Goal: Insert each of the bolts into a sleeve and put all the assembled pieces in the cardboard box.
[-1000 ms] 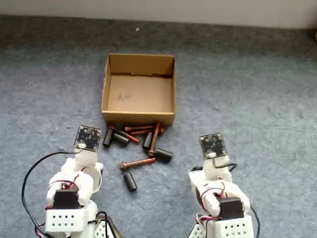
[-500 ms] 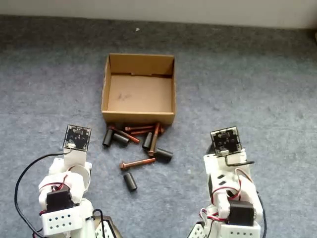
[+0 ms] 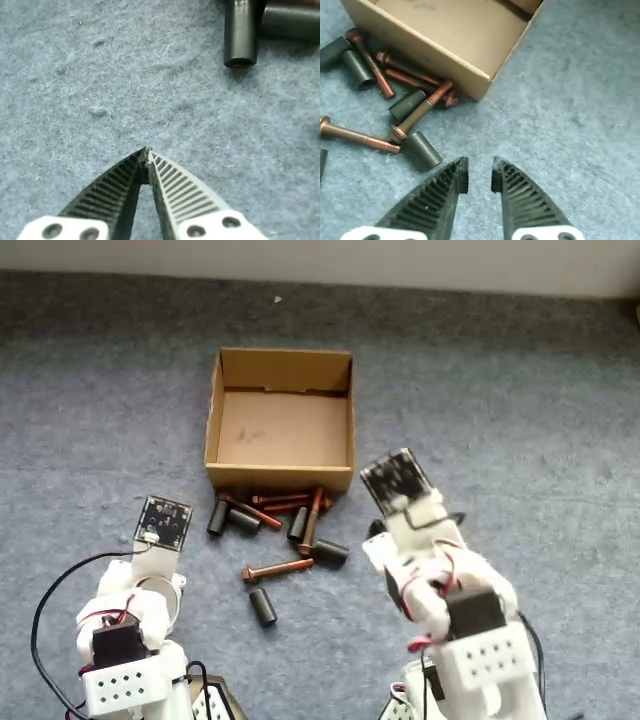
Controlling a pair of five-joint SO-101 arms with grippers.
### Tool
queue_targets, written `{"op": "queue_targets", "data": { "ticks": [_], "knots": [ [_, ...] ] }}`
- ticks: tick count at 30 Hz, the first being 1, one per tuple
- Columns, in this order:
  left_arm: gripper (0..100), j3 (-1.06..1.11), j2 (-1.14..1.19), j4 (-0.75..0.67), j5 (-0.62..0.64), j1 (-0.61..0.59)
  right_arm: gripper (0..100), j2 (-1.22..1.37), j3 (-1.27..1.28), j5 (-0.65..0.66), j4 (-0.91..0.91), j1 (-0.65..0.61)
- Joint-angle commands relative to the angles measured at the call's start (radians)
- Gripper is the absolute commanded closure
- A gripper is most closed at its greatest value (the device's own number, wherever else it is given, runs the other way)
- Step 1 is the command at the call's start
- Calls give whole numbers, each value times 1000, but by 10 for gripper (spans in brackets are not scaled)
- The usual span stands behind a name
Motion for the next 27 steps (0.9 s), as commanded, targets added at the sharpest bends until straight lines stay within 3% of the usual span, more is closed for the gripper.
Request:
{"op": "queue_targets", "data": {
  "ticks": [1, 5, 13, 22, 27],
  "knots": [
    [993, -8, -7, 3, -11, -21, 865, 220, -143, -28, 4, -82],
    [993, -10, -7, 3, -11, -22, 783, 407, -217, -26, 4, -173],
    [993, -8, -7, 3, -11, -22, 782, 694, -294, -26, -2, -294],
    [993, -7, -7, 3, -11, -22, 782, 869, -355, -15, -65, -305],
    [993, -7, -7, 3, -11, -22, 783, 957, -355, 92, -117, -302]
  ]
}}
